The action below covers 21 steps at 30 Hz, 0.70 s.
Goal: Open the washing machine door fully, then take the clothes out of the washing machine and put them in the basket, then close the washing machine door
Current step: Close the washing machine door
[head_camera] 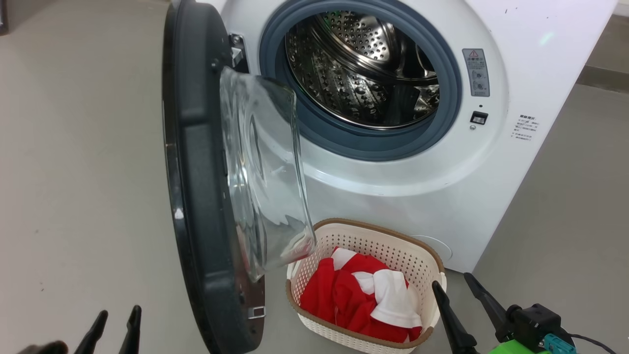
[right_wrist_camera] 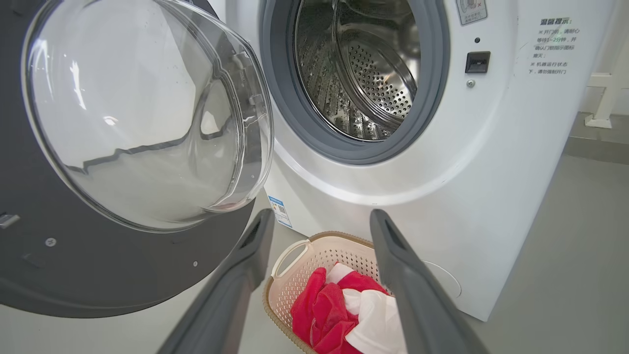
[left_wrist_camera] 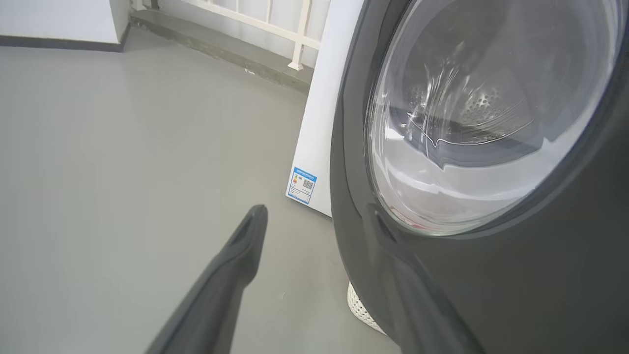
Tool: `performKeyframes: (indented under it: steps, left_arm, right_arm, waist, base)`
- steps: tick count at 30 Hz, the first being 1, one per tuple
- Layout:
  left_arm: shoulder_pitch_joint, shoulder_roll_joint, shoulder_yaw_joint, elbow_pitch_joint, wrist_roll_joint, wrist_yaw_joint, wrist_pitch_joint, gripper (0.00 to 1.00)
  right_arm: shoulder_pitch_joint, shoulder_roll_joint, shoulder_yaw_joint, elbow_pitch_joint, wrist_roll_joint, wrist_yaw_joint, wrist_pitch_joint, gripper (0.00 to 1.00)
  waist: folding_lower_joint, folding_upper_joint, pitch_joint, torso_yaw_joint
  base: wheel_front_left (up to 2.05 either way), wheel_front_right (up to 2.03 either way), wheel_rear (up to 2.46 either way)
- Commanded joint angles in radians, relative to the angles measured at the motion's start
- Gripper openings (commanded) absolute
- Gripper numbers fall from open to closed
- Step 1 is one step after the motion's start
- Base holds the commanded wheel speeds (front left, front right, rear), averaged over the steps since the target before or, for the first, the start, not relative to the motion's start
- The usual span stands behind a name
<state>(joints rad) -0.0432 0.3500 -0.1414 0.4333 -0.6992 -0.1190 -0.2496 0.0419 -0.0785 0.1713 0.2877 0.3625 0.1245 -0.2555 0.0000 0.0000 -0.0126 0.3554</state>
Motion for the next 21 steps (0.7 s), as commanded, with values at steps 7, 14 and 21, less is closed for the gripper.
performKeyframes:
  steps: [7, 14, 21]
  left_arm:
    - [0.057, -0.1, 0.196, -0.132, 0.279, 0.0, -0.012, 1.0]
    - [0.092, -0.182, 0.259, -0.144, 0.394, -0.01, -0.012, 1.0]
    - [0.096, -0.198, 0.259, -0.152, 0.412, -0.011, -0.012, 1.0]
  right_arm:
    - [-0.016, -0.01, 0.002, -0.042, 0.006, 0.006, -0.006, 1.0]
    - [0.008, -0.005, -0.008, -0.029, 0.002, 0.006, -0.006, 1.0]
    - [0.016, 0.0, -0.01, -0.024, -0.001, 0.006, -0.006, 1.0]
  waist:
    - [0.0, 0.0, -0.003, -0.001]
    - [0.0, 0.0, -0.003, 0.0]
    - [0.0, 0.0, -0.006, -0.001]
  base:
    - [0.0, 0.0, 0.0]
    - [0.0, 0.0, 0.0]
    - [0.0, 0.0, 0.0]
